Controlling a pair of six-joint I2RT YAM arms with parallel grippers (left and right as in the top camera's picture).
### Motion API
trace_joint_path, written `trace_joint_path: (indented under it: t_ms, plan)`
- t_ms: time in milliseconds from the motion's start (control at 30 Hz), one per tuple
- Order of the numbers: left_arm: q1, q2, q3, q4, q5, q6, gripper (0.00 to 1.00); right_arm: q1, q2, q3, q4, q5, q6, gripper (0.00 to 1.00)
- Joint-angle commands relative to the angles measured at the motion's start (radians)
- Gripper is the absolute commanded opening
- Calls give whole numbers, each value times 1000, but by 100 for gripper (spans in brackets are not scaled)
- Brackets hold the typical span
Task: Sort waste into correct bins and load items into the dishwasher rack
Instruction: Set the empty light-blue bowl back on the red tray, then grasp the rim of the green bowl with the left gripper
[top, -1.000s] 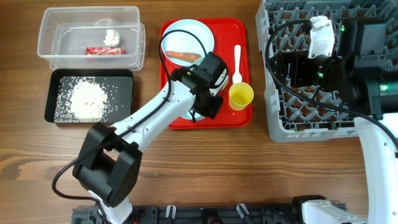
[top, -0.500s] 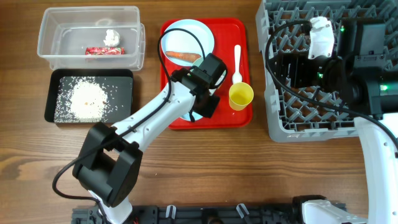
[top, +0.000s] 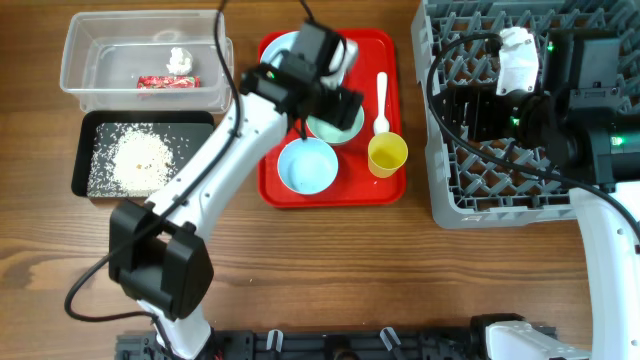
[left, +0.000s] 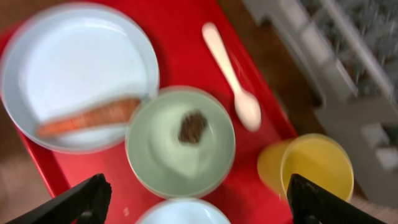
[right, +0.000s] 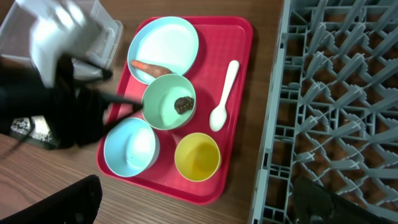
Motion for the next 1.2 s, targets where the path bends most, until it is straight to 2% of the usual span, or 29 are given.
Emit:
trace_joint_path:
  t_ms: [0, 133, 267, 400, 600, 667, 867, 1167]
  plan:
    - [21, 115, 50, 40, 37, 40, 91, -6, 12, 14, 15, 16, 6, 100]
    - [-20, 207, 62, 108, 35, 93, 86, -8, 12, 14, 14, 29, 7, 100]
    - [-81, 257, 62, 148, -27, 110, 80, -8, 12, 14, 14, 31, 7, 100]
    - [-112, 290, 62, 171, -54, 105, 67, -8, 12, 14, 12, 31, 8, 100]
    - [-106, 327, 61, 199, -80, 18, 45, -8, 12, 14, 13, 31, 8, 100]
    - [-101, 332, 61, 209, -85, -5, 41, -8, 12, 14, 14, 31, 7, 100]
    - [-98, 337, 61, 227, -102, -48, 41, -8, 12, 14, 15, 31, 7, 100]
    - [-113, 391, 61, 227, -103, -49, 39, -8, 12, 14, 15, 31, 7, 100]
